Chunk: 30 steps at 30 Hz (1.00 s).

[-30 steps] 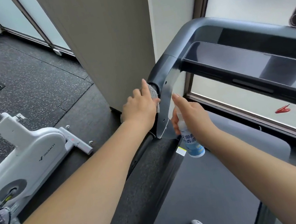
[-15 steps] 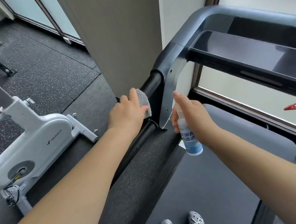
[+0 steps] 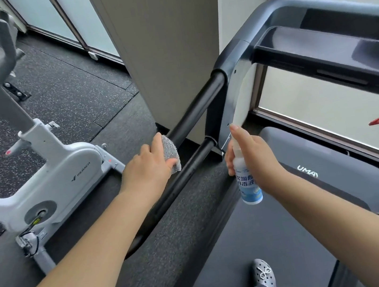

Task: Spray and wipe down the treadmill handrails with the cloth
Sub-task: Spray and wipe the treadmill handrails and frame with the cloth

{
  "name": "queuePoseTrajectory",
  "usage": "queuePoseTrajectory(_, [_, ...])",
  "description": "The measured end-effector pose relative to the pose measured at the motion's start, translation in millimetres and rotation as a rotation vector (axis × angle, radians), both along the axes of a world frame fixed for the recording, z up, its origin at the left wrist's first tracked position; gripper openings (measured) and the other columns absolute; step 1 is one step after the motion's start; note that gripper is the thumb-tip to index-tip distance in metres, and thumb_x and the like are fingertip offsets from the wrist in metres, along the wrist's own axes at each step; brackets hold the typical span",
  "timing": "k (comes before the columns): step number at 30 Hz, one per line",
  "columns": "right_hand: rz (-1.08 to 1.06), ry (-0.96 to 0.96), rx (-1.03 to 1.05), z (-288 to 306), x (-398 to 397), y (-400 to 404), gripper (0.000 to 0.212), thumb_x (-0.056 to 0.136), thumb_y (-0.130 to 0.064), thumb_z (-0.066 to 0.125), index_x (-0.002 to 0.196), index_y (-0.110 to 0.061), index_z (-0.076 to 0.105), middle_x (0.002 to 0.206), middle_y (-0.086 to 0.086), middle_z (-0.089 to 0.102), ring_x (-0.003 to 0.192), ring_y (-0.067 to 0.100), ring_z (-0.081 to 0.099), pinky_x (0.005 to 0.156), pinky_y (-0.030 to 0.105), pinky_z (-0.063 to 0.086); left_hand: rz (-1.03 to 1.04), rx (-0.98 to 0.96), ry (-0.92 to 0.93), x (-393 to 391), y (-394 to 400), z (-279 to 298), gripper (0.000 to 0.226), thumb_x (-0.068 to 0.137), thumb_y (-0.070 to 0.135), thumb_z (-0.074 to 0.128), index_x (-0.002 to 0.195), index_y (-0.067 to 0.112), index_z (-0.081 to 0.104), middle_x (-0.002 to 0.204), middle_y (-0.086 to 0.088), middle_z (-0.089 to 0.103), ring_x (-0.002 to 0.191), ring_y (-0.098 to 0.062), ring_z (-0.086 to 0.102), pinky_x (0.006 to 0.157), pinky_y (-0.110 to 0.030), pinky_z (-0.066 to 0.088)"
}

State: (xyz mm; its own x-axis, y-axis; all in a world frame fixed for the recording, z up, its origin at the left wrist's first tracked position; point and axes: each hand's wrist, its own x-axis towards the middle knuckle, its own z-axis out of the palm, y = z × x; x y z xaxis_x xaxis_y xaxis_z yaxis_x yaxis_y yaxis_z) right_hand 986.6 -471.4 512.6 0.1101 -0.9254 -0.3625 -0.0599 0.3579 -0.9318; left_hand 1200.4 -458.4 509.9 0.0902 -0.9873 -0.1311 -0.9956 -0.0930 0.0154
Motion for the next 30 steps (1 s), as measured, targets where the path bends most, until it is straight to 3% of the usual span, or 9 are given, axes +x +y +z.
queuePoseTrajectory(11, [0.030,-0.016,-0.028,-11.5,36.4,64.9,0.063,0.096,-0.049,0.042,0.052,-0.004,0.049,0.054,0.015,0.057,0.047,0.025,0.054,0.057,0.028,0.048,0.011,-0.044,-0.079,42.5,77.8,-3.6,0.075,0.094,0.051,0.040,0.150,0.013,0.008,0.125,-0.016,0.048,0.105,-0.035,0.055,0.077,-0.043,0.047])
queuePoseTrajectory(16, [0.032,-0.044,-0.003,-18.6,48.8,82.9,0.062,0.095,-0.051,0.043,0.051,-0.006,0.047,0.052,0.012,0.057,0.046,0.025,0.054,0.057,0.028,0.047,0.030,-0.082,-0.057,57.0,107.6,-7.8,0.078,0.092,0.047,0.049,0.151,0.013,0.011,0.125,-0.016,0.048,0.106,-0.033,0.054,0.081,-0.043,0.047])
queuePoseTrajectory(21, [0.044,-0.047,-0.002,-24.3,57.0,94.9,0.063,0.094,-0.052,0.042,0.052,-0.006,0.048,0.052,0.012,0.057,0.047,0.024,0.054,0.060,0.030,0.049,0.008,-0.138,-0.011,67.5,128.2,-17.1,0.079,0.087,0.033,0.062,0.148,0.007,0.021,0.114,-0.021,0.050,0.093,-0.038,0.055,0.072,-0.049,0.049])
queuePoseTrajectory(25, [0.014,-0.073,0.005,-26.8,57.4,97.1,0.062,0.090,-0.055,0.044,0.051,-0.007,0.047,0.050,0.012,0.056,0.045,0.025,0.053,0.057,0.029,0.048,0.040,-0.146,0.097,68.4,130.3,-16.8,0.073,0.092,0.032,0.054,0.151,0.014,0.016,0.125,-0.015,0.045,0.106,-0.035,0.049,0.084,-0.048,0.046])
queuePoseTrajectory(28, [-0.013,-0.068,0.011,-28.5,52.1,96.6,0.062,0.097,-0.047,0.042,0.052,-0.005,0.047,0.051,0.013,0.055,0.044,0.024,0.053,0.053,0.026,0.048,-0.032,-0.258,0.184,69.8,133.8,-14.9,0.062,0.091,0.021,0.049,0.148,0.011,0.029,0.122,-0.016,0.050,0.104,-0.035,0.052,0.084,-0.049,0.048])
queuePoseTrajectory(30, [-0.025,-0.055,0.012,-31.9,48.6,96.1,0.062,0.097,-0.046,0.042,0.053,-0.004,0.048,0.052,0.014,0.055,0.045,0.024,0.053,0.052,0.026,0.049,-0.097,-0.383,0.199,68.8,132.6,-11.4,0.057,0.085,0.003,0.057,0.140,0.005,0.043,0.114,-0.019,0.056,0.096,-0.037,0.056,0.082,-0.048,0.050])
